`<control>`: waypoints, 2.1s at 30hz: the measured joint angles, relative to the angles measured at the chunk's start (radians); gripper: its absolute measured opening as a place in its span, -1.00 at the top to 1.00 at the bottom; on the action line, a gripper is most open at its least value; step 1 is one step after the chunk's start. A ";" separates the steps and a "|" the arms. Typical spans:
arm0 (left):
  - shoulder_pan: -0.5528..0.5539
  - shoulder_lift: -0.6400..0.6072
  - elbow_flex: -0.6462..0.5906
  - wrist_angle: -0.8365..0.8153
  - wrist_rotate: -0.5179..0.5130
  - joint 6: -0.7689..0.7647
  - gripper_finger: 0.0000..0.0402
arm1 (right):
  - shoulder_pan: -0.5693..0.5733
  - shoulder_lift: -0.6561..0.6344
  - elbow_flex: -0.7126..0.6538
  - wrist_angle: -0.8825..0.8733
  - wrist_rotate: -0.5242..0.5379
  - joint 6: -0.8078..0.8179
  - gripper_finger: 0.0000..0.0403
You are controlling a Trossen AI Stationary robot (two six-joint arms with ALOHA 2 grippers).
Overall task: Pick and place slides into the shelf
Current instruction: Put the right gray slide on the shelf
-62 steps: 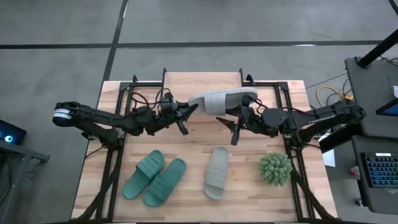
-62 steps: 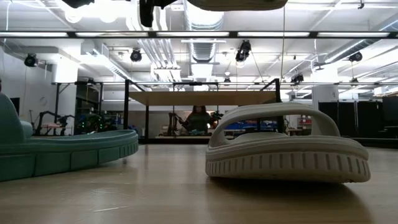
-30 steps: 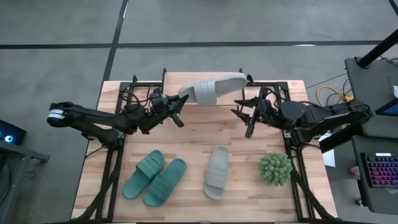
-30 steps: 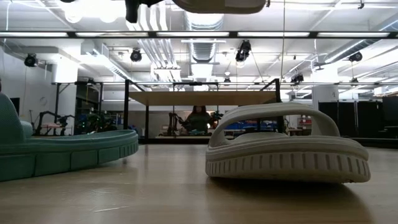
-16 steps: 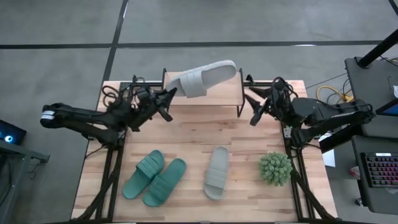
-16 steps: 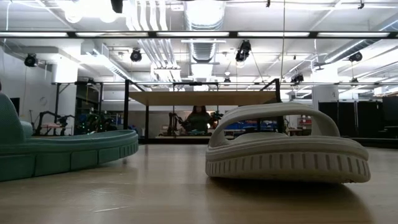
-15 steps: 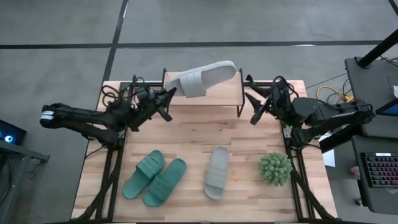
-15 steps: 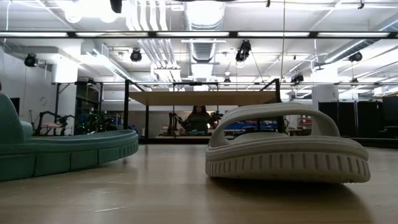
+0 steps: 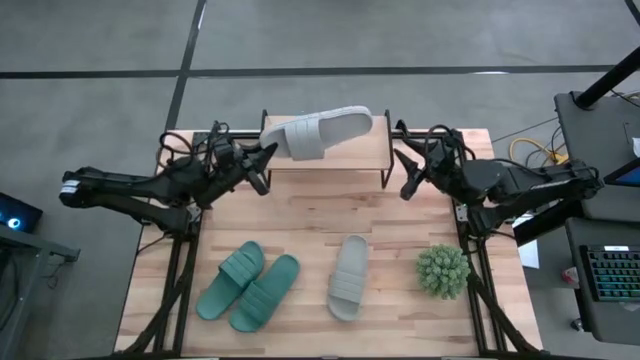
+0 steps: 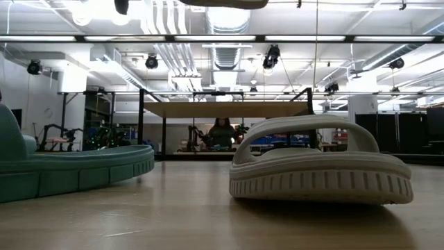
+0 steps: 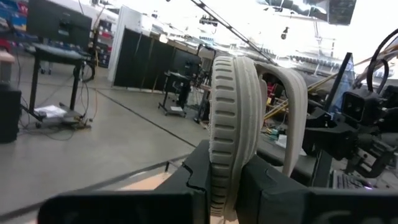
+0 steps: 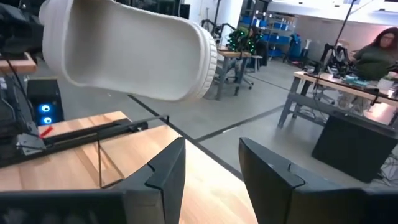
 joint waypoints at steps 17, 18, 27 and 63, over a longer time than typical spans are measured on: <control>0.006 0.000 0.159 -0.372 0.094 -0.162 0.92 | 0.000 0.011 0.000 -0.053 0.208 0.097 0.32; 0.007 0.005 0.170 -0.395 0.094 -0.164 0.92 | 0.000 0.012 0.000 -0.053 0.208 0.098 0.32; 0.008 0.048 0.277 -0.508 0.139 -0.165 0.92 | 0.000 0.013 0.000 -0.079 0.208 0.103 0.32; 0.046 0.181 0.426 -0.809 0.413 -0.086 0.92 | 0.000 0.013 0.000 -0.082 0.024 0.032 0.32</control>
